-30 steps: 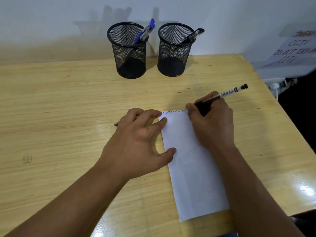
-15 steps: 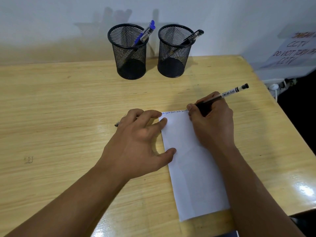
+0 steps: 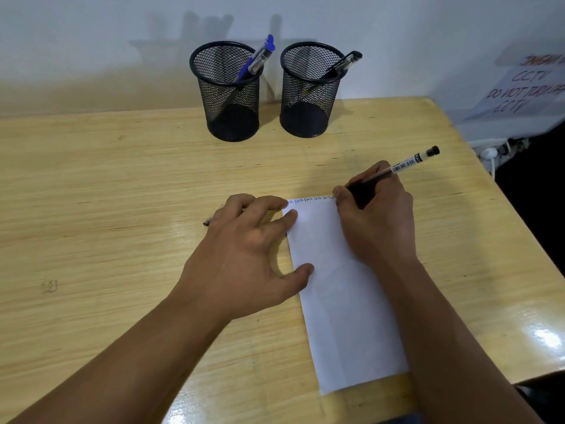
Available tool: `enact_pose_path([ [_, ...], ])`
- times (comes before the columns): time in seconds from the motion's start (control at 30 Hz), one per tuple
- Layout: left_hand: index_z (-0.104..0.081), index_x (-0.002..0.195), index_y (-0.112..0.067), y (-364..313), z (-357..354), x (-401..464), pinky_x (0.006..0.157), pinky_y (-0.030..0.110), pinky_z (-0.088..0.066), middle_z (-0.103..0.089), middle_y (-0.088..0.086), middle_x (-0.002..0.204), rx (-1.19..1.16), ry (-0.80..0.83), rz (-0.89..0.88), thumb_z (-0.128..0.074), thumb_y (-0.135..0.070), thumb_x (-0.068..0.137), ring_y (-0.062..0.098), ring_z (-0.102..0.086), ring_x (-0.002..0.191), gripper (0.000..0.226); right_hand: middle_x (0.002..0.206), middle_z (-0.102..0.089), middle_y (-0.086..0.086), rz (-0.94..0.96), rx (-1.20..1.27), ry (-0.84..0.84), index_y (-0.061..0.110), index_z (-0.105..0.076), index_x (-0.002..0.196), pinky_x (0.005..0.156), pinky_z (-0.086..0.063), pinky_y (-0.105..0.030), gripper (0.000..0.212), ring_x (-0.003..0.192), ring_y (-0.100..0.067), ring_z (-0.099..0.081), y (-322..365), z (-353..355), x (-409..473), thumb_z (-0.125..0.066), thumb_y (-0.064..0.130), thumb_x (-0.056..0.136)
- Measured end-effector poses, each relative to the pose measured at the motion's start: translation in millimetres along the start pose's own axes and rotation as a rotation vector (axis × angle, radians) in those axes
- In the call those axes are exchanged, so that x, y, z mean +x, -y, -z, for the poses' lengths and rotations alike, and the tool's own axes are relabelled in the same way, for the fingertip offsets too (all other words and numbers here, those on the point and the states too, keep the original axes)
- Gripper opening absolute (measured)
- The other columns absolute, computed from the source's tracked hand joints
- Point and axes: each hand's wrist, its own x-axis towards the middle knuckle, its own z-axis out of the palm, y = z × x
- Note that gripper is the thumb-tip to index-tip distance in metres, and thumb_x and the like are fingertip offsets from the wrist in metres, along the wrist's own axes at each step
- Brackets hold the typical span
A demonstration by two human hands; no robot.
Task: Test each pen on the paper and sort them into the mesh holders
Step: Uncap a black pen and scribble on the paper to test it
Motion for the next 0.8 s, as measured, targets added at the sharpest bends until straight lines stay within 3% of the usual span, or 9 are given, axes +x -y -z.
enact_pose_path([
  [0.2,-0.066,0.125,-0.024,-0.4,0.2,0.1,0.09,0.05,-0.044,-0.055,-0.008,0.136,0.003,0.007,0.008,-0.064,-0.064,0.069,0.023,-0.043,0.122,0.069,0.071,-0.062,0.016,0.018,-0.004,-0.008,0.025,-0.054,0.084,0.055,-0.036,0.004,0.018,0.068,0.022,-0.056,-1.7,-0.7,0.7,-0.072,0.024,0.086],
  [0.4,-0.066,0.126,-0.025,1.2,-0.9,-0.7,0.09,0.048,-0.043,-0.055,-0.009,0.136,0.02,-0.003,-0.001,-0.062,-0.066,0.07,0.021,-0.043,0.123,0.069,0.075,-0.072,0.008,-0.019,0.101,-0.046,0.028,-0.055,0.087,0.057,-0.041,0.001,0.016,0.07,0.004,-0.067,-3.9,1.6,1.5,-0.07,0.03,0.086],
  [0.63,-0.059,0.128,-0.037,4.8,-1.9,-0.9,0.089,0.035,-0.032,-0.046,-0.019,0.14,0.056,0.039,0.011,-0.053,-0.074,0.071,0.011,-0.032,0.127,0.069,0.075,-0.071,0.021,0.003,0.199,-0.029,0.025,-0.059,0.087,0.059,-0.047,-0.005,0.013,0.073,0.003,-0.068,-5.5,6.2,2.2,-0.071,0.026,0.087],
  [0.73,-0.055,0.13,-0.037,4.7,-1.8,-0.3,0.097,0.041,-0.037,-0.045,-0.017,0.143,0.085,0.066,0.01,-0.05,-0.075,0.071,0.013,-0.029,0.13,0.071,0.071,-0.073,0.009,-0.011,0.234,0.03,0.022,-0.059,0.083,0.069,-0.055,-0.025,0.011,0.071,-0.008,-0.071,-2.4,13.6,5.5,-0.07,0.02,0.086],
  [0.8,-0.053,0.13,-0.037,5.0,-2.4,-0.1,0.101,0.044,-0.037,-0.044,-0.017,0.144,0.107,0.076,0.016,-0.047,-0.075,0.071,0.013,-0.027,0.131,0.07,0.07,-0.074,0.006,-0.009,0.252,0.055,0.02,-0.06,0.08,0.07,-0.054,-0.028,0.01,0.07,-0.011,-0.071,1.2,20.1,5.9,-0.066,0.016,0.087],
])
